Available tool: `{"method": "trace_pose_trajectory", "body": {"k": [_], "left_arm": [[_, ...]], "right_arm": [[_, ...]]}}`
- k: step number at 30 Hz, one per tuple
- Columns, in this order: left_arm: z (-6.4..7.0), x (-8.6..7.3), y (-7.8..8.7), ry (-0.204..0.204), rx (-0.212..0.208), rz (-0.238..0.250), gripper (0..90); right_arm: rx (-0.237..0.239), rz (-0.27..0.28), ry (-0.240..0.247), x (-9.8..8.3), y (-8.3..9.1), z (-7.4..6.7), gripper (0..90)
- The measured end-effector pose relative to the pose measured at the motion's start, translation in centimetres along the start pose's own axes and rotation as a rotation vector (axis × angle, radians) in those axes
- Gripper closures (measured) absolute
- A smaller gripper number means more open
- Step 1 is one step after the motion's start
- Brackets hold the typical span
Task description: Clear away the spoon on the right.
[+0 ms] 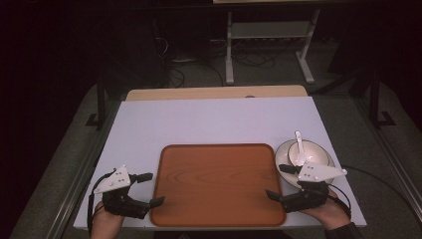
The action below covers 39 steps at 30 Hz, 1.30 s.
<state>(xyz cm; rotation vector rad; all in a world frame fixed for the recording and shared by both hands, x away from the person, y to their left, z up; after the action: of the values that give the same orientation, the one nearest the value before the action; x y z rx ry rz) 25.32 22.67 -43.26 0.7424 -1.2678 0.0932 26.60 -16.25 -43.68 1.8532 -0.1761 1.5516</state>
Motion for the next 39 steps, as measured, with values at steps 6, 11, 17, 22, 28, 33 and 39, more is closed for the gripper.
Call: {"method": "trace_pose_trajectory", "body": {"k": [6,11,17,22,28,33,39], "left_arm": [[-0.1,0.0,0.0,0.003,0.002,0.001,13.0],[-0.1,0.0,0.1,0.008,0.002,0.002,13.0],[-0.1,-0.1,0.1,0.013,0.001,0.004,13.0],[-0.1,0.0,0.1,0.012,0.001,0.005,13.0],[-0.1,0.0,0.0,0.009,-0.002,0.003,13.0],[-0.2,0.0,0.1,0.012,0.002,0.004,13.0],[-0.1,-0.1,0.1,0.009,0.005,-0.003,13.0]], "right_arm": [[-0.006,0.011,-0.003,0.3,0.1,0.3,9.6],[-0.007,0.022,-0.009,0.5,0.1,0.5,10.3],[-0.012,0.036,-0.017,0.8,0.3,0.9,11.1],[-0.024,0.042,-0.017,1.1,0.5,1.4,11.3],[-0.030,0.063,-0.024,1.7,0.7,1.9,11.5],[-0.043,0.064,-0.033,2.0,0.7,2.6,11.5],[-0.056,0.060,-0.030,2.6,0.6,3.3,11.5]]}}
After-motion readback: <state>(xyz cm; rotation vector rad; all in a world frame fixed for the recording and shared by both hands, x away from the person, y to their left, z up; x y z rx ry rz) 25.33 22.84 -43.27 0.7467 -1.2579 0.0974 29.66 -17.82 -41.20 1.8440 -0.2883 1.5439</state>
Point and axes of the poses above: each handheld gripper's, and its own axes: y roughly backward along the jaws, x roughly out of its top, z roughly to its right, the point moved 7 cm from there along -y, roughly forward along the jaws, and after that the axes turned 2 degrees about z, right-handed, at the moved point
